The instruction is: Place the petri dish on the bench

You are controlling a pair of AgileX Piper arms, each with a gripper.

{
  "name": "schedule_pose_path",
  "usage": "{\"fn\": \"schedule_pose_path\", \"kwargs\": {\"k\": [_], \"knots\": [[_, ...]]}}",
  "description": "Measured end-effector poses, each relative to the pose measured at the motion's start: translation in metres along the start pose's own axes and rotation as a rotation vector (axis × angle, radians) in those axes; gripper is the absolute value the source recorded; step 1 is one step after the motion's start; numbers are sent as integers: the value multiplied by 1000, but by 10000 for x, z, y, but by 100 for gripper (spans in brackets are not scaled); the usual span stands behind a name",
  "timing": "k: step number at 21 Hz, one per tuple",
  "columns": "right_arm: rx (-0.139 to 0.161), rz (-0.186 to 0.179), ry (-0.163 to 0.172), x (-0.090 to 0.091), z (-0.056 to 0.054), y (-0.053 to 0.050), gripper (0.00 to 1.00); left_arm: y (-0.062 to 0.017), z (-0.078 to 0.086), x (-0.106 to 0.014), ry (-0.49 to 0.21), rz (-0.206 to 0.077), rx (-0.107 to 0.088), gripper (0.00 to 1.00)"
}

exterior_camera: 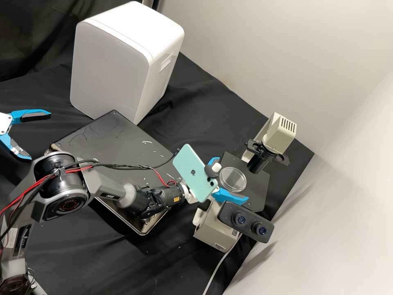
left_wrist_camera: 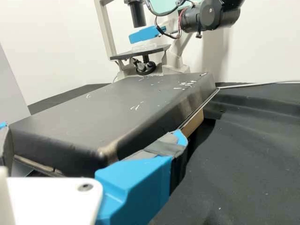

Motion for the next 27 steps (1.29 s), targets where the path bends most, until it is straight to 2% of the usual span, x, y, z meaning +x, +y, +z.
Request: {"fn": "schedule_pose_path", "kwargs": {"k": [4, 8, 11, 14, 15, 17, 21, 27], "knots": [[0, 8, 8, 25, -28, 30, 100, 0, 0, 0, 0, 0, 0, 100], [6, 6, 2, 66, -50, 47, 100, -15, -2, 5, -1, -9, -3, 100], [-1, -6, 8, 130, -69, -9, 100, -18, 1, 6, -4, -10, -2, 100], [-27, -46, -2, 195, -78, -111, 100, -20, 6, 5, -12, -12, 2, 100], [-32, -55, -7, 214, -64, -143, 100, -20, 6, 5, -12, -12, 2, 100], [-22, -57, -16, 257, -50, -181, 100, -20, 6, 5, -12, -12, 2, 100], [-36, -86, -44, 313, 15, -256, 100, -20, 6, 5, -12, -12, 2, 100], [-38, -83, -42, 324, 9, -252, 100, -20, 6, 5, -12, -12, 2, 100]]}}
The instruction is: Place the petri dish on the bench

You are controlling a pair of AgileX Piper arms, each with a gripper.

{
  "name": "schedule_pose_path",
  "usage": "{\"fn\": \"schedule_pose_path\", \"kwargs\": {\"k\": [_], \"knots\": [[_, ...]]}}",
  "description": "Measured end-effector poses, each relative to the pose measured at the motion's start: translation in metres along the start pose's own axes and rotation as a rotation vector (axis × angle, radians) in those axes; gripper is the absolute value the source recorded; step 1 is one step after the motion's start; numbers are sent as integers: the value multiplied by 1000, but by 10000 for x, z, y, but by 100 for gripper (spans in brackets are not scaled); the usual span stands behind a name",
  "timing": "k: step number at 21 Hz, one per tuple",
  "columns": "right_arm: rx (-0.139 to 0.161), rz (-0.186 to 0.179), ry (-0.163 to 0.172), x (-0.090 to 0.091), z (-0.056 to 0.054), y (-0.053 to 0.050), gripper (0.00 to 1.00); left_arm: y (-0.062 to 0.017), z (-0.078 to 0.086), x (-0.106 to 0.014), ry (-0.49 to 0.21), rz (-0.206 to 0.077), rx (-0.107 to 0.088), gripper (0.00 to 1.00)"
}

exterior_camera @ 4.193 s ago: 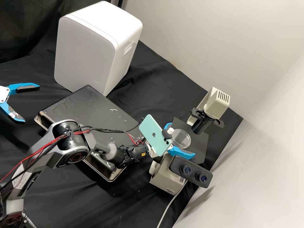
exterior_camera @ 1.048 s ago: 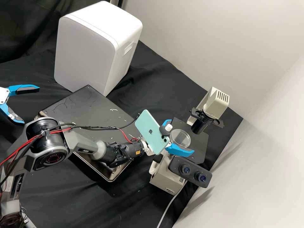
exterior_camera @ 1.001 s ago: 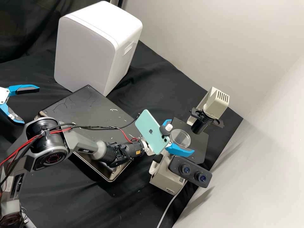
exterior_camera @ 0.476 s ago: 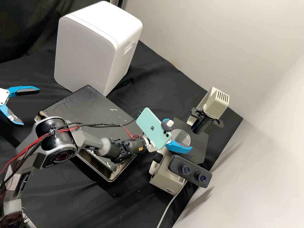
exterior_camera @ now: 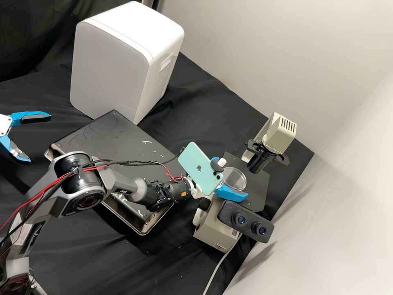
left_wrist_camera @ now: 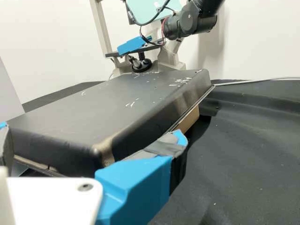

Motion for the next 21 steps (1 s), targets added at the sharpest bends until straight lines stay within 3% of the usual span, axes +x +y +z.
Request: {"fn": "schedule_pose_path", "kwargs": {"k": [14, 17, 19, 20, 21], "knots": [[3, 9, -14, 7, 55, 54, 100, -12, 6, 6, -5, -7, -2, 100], [33, 19, -18, 13, 87, 100, 100, -22, 5, 9, -4, -12, -5, 100], [34, 11, -19, 26, 74, 108, 100, -23, 13, 11, -9, -13, -4, 100], [45, 8, -16, 26, 72, 105, 0, -23, 13, 11, -9, -13, -4, 100], [64, 10, -14, 29, 67, 111, 0, -23, 13, 11, -9, -13, -4, 100]]}}
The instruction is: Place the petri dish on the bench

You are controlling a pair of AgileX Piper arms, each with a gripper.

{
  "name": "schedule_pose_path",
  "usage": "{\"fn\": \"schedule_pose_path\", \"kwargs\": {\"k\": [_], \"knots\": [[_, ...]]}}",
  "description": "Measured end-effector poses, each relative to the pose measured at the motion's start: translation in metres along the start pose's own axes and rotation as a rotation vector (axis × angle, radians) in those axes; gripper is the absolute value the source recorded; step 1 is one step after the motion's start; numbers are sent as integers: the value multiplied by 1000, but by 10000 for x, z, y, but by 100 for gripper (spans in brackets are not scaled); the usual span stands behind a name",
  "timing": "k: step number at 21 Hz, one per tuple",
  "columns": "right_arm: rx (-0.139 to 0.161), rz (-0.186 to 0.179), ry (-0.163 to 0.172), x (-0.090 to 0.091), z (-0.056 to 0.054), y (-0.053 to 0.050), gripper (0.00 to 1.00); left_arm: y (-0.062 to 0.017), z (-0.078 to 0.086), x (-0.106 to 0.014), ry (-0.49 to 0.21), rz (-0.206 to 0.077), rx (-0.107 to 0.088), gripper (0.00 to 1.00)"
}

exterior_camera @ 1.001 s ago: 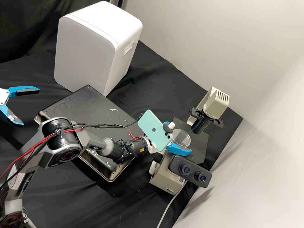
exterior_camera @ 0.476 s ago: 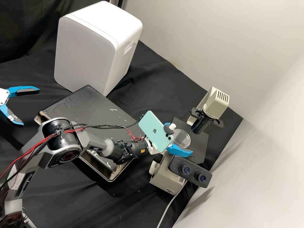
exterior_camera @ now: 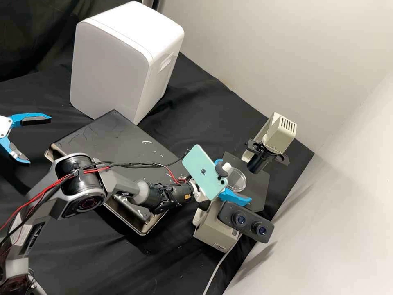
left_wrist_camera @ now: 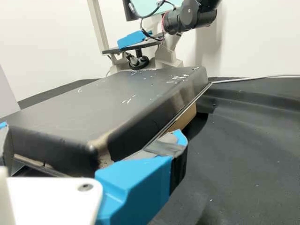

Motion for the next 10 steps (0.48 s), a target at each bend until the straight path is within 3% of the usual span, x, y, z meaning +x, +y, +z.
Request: {"fn": "schedule_pose_path", "kwargs": {"k": [3, 10], "knots": [[37, 1, -1, 0, 12, 11, 0, 0, 3, 1, -2, 0, 0, 100], [53, 2, -1, 1, 13, 15, 0, 0, 5, 1, -3, 0, 0, 100]]}}
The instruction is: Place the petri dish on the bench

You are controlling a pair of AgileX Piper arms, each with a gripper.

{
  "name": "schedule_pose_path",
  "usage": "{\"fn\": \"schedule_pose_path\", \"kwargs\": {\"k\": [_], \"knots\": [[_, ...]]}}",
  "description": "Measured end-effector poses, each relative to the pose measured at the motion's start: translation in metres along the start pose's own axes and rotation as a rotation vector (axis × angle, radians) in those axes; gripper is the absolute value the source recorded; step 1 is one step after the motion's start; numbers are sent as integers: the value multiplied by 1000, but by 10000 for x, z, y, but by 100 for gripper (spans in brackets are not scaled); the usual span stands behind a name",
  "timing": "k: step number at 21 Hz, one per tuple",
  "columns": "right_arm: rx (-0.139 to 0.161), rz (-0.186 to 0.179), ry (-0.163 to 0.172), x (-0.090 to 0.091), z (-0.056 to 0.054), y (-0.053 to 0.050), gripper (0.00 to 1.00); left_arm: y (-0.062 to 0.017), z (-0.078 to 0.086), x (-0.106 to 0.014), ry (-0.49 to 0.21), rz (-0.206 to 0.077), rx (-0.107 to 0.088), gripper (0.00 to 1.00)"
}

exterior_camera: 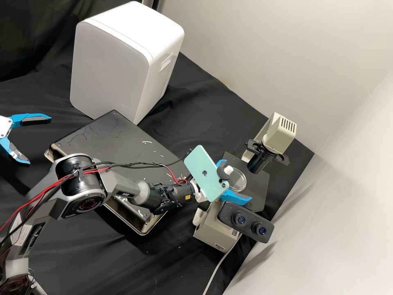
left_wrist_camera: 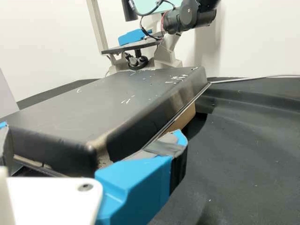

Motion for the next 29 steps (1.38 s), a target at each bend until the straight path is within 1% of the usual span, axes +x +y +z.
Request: {"fn": "schedule_pose_path", "kwargs": {"k": [14, 16, 17, 20, 24, 26, 29], "knots": [[0, -1, -1, 1, 3, -3, 0, 0, 0, 0, 0, 0, 0, 100], [0, -1, -1, 14, 16, -15, 0, 0, 0, 0, 0, 0, 0, 100], [0, 1, 1, 19, 16, -15, 100, 0, -3, -1, 2, 0, 0, 100], [0, 2, 2, 34, 18, -18, 100, -14, -8, 4, 3, -8, -4, 100], [1, 3, -1, 38, 25, -19, 100, -14, -8, 4, 3, -8, -4, 100], [-12, 3, -1, 38, 25, -20, 100, -14, -8, 4, 3, -8, -4, 100], [-14, 4, 0, 40, 21, -16, 100, -14, -8, 4, 3, -8, -4, 100]]}}
